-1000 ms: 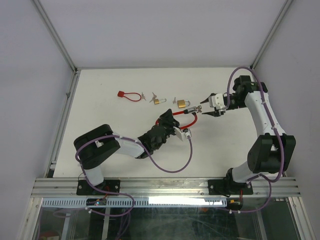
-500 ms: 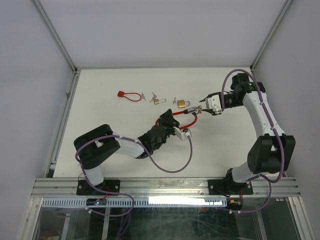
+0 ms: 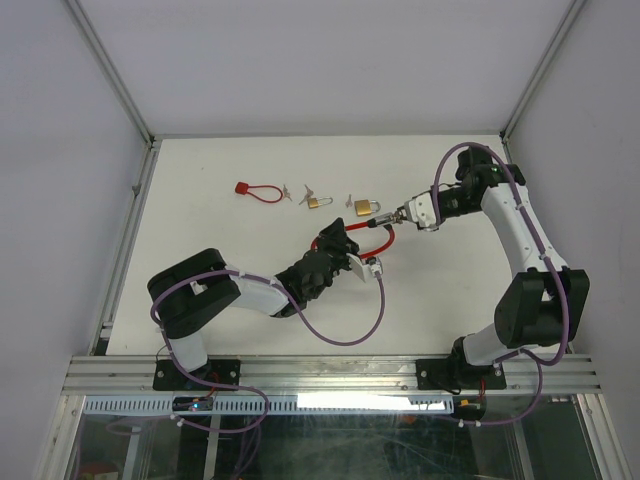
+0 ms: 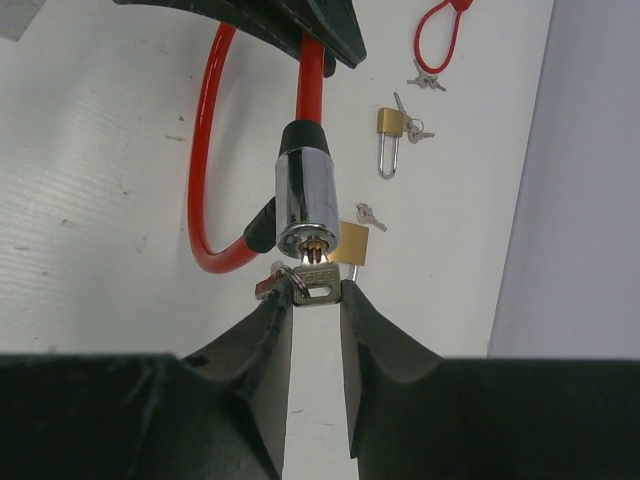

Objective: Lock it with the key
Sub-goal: Lock the lock.

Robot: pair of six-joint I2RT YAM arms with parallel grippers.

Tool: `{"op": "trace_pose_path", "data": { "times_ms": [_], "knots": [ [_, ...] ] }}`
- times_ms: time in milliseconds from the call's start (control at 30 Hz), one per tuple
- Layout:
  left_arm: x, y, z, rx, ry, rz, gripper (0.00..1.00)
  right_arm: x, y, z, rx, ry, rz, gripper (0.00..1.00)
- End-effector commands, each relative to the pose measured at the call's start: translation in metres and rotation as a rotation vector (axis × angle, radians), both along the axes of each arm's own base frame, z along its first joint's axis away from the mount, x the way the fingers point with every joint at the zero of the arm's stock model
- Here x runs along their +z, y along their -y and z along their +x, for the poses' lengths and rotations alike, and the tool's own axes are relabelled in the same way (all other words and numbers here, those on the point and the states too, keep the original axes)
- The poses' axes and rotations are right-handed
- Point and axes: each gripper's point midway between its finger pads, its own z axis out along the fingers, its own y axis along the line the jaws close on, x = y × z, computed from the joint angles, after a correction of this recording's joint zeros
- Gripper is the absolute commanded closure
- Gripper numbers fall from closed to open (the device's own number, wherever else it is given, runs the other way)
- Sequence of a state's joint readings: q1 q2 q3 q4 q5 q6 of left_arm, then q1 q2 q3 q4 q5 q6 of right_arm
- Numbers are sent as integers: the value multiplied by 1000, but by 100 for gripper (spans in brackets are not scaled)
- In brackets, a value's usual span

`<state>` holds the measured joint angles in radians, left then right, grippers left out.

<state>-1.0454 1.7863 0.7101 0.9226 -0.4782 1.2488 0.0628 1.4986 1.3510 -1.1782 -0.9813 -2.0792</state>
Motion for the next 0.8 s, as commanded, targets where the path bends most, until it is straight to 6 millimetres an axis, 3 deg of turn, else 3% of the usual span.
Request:
{"op": "trace_pose_path", "data": {
  "times_ms": [0, 200, 500, 767],
  "knots": [
    [-19, -5, 0, 3, -48, 71, 100, 17, -2, 2, 88, 179, -25, 79],
    [-19, -5, 0, 3, -46, 72, 100, 20, -2, -2, 41, 113, -13, 83],
    [-18, -6, 0, 6, -42, 73, 100, 38, -8, -2, -163, -179, 84, 90],
    [-18, -4, 0, 0, -42, 75, 100, 30, -6, -8, -310, -479, 65, 91]
  ]
}}
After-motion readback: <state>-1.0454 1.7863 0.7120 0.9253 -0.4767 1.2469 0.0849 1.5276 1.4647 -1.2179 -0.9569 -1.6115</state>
